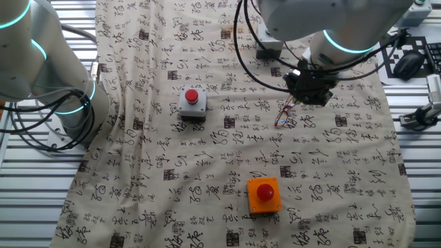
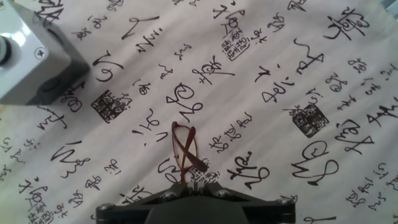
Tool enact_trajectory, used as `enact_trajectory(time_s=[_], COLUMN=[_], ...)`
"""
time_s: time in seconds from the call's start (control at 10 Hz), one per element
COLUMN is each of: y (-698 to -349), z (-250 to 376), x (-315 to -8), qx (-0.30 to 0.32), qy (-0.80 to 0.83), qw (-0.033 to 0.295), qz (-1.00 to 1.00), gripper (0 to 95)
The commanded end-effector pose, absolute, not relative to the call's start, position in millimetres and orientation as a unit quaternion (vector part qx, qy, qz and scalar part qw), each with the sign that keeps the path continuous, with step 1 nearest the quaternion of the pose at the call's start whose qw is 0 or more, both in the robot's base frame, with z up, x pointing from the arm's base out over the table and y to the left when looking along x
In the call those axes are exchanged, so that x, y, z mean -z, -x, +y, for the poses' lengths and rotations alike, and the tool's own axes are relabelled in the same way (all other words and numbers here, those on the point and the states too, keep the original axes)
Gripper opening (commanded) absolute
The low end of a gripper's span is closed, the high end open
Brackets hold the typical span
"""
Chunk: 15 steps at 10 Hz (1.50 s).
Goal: Unfold the leg of the glasses (with one hand)
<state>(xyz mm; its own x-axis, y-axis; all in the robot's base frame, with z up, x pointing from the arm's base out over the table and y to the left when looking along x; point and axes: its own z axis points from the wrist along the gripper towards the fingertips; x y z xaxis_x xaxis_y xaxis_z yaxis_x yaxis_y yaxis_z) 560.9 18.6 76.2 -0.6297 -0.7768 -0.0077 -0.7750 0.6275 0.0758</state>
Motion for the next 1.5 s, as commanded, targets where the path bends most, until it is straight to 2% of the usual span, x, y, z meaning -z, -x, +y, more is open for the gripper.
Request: enact_trajectory(time_s=[0.1, 0.6, 1.5], y=[-568, -581, -583], z=[23, 43, 56], x=[-80, -80, -79], qx=[0.034, 0.034, 0.029], qy=[-0.429, -0.423, -0.413], qw=[0.015, 0.015, 0.023], qz=[-0.902, -0.905, -0.91], gripper=[0.0, 0.0, 0.0])
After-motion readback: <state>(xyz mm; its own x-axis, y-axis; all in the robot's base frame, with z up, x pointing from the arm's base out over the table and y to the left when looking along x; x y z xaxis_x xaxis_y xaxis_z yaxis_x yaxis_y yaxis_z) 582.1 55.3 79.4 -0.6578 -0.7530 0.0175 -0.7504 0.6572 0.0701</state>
